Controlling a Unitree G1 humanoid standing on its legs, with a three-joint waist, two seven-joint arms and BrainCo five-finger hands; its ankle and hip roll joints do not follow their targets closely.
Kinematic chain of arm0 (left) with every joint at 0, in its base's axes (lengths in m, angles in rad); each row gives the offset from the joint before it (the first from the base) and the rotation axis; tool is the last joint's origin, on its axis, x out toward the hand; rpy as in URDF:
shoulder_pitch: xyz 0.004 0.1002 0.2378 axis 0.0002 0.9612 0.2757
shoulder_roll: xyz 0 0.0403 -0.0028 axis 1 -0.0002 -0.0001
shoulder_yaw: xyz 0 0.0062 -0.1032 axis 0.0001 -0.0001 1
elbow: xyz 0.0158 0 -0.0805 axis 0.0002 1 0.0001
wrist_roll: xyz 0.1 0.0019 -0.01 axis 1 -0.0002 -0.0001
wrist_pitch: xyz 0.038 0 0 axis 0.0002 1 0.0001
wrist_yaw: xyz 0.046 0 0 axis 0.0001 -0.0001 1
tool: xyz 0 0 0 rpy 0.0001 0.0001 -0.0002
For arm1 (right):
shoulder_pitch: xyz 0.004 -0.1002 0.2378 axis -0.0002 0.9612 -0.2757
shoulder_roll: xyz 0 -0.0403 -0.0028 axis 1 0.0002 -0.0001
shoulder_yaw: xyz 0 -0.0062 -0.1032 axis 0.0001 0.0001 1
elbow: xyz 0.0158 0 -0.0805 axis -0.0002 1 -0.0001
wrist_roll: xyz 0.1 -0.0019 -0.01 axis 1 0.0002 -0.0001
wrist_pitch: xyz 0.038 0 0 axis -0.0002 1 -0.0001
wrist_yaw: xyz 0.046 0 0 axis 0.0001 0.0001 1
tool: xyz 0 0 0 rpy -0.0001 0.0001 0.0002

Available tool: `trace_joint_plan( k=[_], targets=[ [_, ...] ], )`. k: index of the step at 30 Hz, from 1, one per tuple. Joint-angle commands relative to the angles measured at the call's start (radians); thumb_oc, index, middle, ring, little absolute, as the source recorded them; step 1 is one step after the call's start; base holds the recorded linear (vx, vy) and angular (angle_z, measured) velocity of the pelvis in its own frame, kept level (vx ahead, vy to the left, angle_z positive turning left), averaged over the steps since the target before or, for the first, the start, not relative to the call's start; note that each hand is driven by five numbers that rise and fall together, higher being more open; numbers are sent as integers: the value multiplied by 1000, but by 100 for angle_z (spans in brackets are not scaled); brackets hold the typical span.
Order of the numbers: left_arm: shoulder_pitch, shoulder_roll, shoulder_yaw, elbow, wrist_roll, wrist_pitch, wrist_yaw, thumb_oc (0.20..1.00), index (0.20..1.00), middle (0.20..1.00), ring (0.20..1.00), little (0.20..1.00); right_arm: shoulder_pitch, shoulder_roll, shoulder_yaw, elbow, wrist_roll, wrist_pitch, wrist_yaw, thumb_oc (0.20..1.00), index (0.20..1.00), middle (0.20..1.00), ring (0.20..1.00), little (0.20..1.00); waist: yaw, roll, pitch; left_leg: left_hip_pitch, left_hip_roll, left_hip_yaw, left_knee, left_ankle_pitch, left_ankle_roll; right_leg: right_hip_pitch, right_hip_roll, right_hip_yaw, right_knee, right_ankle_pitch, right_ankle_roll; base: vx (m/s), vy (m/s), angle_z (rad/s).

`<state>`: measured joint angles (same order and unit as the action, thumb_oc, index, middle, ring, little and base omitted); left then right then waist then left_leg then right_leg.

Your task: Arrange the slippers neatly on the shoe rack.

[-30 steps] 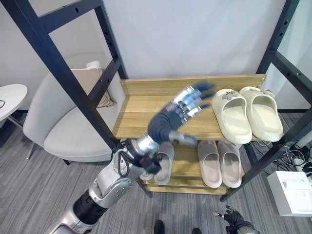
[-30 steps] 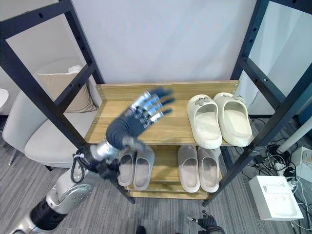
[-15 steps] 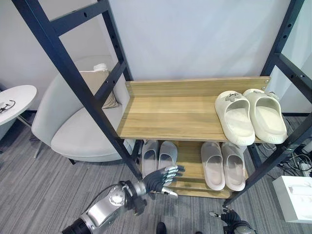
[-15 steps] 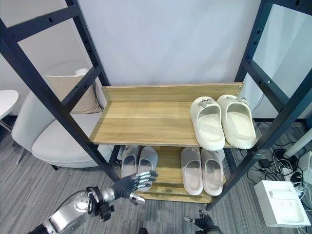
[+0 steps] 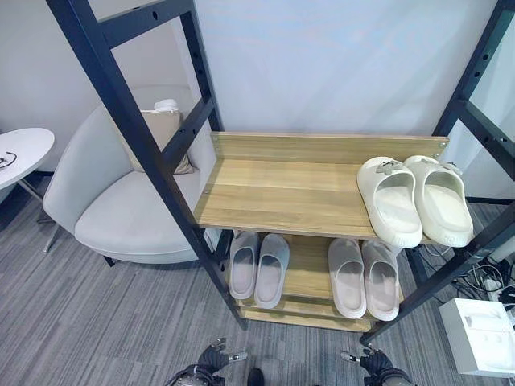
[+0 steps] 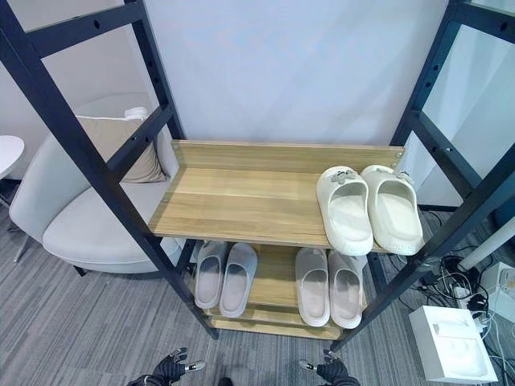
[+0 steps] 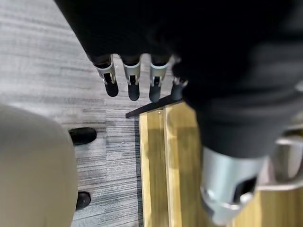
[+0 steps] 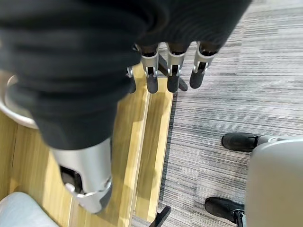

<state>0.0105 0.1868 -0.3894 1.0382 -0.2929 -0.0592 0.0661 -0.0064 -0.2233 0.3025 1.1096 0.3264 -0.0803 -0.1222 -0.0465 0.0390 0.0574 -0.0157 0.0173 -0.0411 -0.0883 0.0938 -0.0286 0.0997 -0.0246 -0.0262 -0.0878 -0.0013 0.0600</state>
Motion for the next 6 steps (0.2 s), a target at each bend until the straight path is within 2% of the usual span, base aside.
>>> trace_joint_plan(
  k=[1, 6],
  targets=[
    [-114, -7, 8, 11, 50, -48, 21, 1000, 1000, 1000, 1000, 1000, -55, 14, 8, 5, 14, -29, -10, 1000, 1000, 1000, 1000, 1000, 17, -37, 22, 50, 40, 6, 1, -66, -32, 2, -60, -25, 1, -49, 51, 0, 0, 0],
    [-113, -5, 12, 16, 69, -47, 29, 1000, 1000, 1000, 1000, 1000, -55, 16, 7, 4, 9, -34, -14, 1000, 1000, 1000, 1000, 1000, 18, -38, 20, 55, 40, 8, 1, -70, -31, 6, -60, -24, 1, -50, 52, 0, 0, 0]
  ],
)
